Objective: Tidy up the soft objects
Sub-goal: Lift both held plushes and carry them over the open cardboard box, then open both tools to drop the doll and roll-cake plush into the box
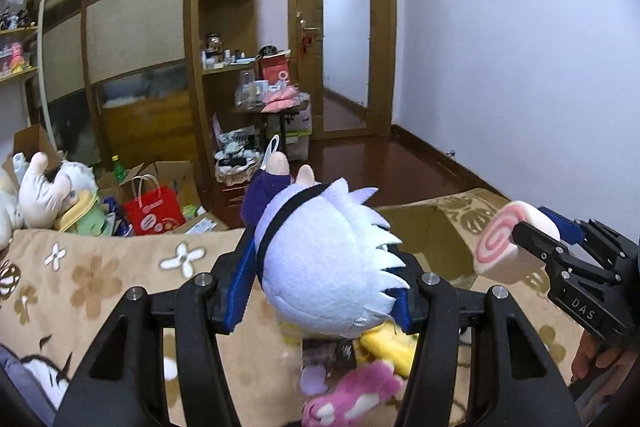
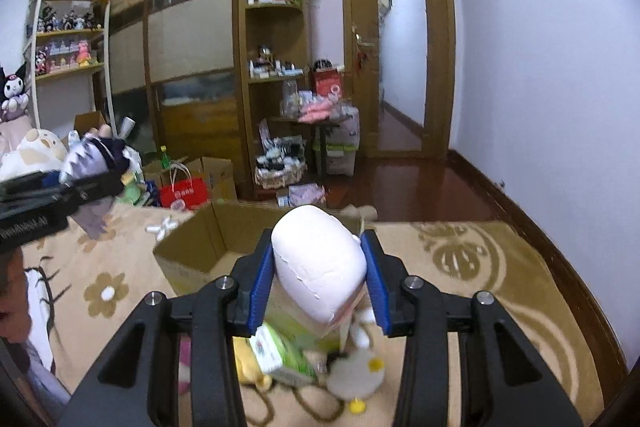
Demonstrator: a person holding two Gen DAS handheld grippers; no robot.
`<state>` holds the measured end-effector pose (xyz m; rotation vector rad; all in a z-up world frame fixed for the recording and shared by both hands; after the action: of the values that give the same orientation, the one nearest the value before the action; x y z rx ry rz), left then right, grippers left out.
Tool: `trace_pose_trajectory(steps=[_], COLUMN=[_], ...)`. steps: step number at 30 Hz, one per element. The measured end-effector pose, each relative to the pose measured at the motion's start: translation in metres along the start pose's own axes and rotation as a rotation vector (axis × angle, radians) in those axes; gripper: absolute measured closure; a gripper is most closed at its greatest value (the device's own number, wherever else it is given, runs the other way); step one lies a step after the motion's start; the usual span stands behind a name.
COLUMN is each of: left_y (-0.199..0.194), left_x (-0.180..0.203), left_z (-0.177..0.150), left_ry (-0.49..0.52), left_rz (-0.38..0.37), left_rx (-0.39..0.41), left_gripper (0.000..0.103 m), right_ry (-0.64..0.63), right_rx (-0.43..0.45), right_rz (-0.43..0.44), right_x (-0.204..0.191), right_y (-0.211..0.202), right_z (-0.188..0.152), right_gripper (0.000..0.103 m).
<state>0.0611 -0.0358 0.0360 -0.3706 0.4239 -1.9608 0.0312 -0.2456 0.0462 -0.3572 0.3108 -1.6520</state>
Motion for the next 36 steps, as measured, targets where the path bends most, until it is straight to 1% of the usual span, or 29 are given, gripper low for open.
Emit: trace_pose_trajectory(steps=[4,6,10,14,17,19,25,32,36], left_y=[0.016,0.026,0.044,0.06,0.072,0.082,0.107,0.121,0.124], left_x=[0.002,-0.001,-0.009,-0.018,-0.024,-0.026,-0.029,-0.031,-0.034], left_z=[0.01,0.011,0.011,0.007,-0.001,-0.006,-0.022,-0.034,-0.037], left_ry=[0.046,0.059,0.046,0.016,-0.009,-0.013,-0.034,-0.062,-0.075], left_rz=[-0.002,-0.008,-0.017,-0.026,-0.043,-0.051,-0.079,-0.092,-0.09], left_rx=[0.006,-0.003,-0.021,-0.04,-0.063,-0.085,-0.158,-0.226,-0.241], left_gripper=[0.048,0.048,0.048,0.048,0.048,0.048,0.048,0.047,0.045], right_ry=[0.008,0.018,0.034,0.039,0.053,0.065,0.049,0.071,0.099], right_rx=[0.046,0.061,0.077,0.075,0.06,0.034,-0.023,-0.073,-0.094], right_rz=[0.016,0.022,0.038,0.059,0.071,0.091,0.11,0.129,0.136], right_x=[-0.001,-0.002,-0.005,-0.011,-0.014,-0.016,-0.02,-0.012,-0.006], right_y=[0.009,0.015,0.029,0.046,0.058,0.07,0.1,0.116,0.116], right_z=[0.018,0.026,0.033,0.026,0.018,0.011,-0.007,-0.02,-0.027], right_gripper=[0.059,0.059,0.059,0.059,0.058,0.058,0.058,0.056,0.053])
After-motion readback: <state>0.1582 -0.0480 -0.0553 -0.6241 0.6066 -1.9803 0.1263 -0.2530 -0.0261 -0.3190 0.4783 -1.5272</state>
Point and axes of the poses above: each gripper's, at about its wrist camera, not at the fingertips, and y roughly the way its jaws point, x to its right, z to its top, the point moved 1 cm from there along y, roughly the way its jaws point, and after that the axes turned 9 degrees about -z, right-handed, at the moved point
